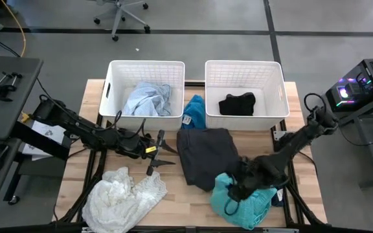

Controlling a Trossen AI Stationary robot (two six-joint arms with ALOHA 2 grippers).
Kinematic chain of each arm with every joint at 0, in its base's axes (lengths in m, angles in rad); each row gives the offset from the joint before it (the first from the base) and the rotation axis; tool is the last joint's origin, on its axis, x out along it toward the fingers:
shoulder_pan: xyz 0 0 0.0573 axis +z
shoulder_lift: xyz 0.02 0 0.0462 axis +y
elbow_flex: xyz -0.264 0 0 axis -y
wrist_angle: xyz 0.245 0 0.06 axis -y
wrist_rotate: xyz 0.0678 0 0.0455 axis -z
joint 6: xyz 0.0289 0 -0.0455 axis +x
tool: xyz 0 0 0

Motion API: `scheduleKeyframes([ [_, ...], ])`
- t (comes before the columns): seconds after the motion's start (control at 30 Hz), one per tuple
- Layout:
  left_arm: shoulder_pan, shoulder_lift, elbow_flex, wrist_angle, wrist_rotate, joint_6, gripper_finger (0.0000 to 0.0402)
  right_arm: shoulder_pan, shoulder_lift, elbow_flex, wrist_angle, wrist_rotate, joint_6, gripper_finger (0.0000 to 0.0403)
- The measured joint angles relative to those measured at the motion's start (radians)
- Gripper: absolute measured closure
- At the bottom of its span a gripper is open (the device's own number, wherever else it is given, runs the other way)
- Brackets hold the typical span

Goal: Sort clothes
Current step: Put the light blue shorts into the left white bin

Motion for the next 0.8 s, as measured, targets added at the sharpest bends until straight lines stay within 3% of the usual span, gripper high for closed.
scheduleKeyframes([
  [0.4, 0.001, 0.0, 0.0, 0.0, -0.012, 0.0, 0.0211, 0.185, 0.054, 0.0, -0.063, 0.05, 0.398, 0.0098],
  [0.6, 0.001, 0.0, 0.0, 0.0, -0.031, 0.0, 0.0211, 0.21, 0.122, -0.001, -0.042, 0.014, 0.421, 0.0098],
  [0.8, 0.001, 0.0, 0.0, 0.0, -0.031, 0.0, 0.0211, 0.212, 0.212, -0.001, 0.055, 0.009, 0.31, 0.0098],
])
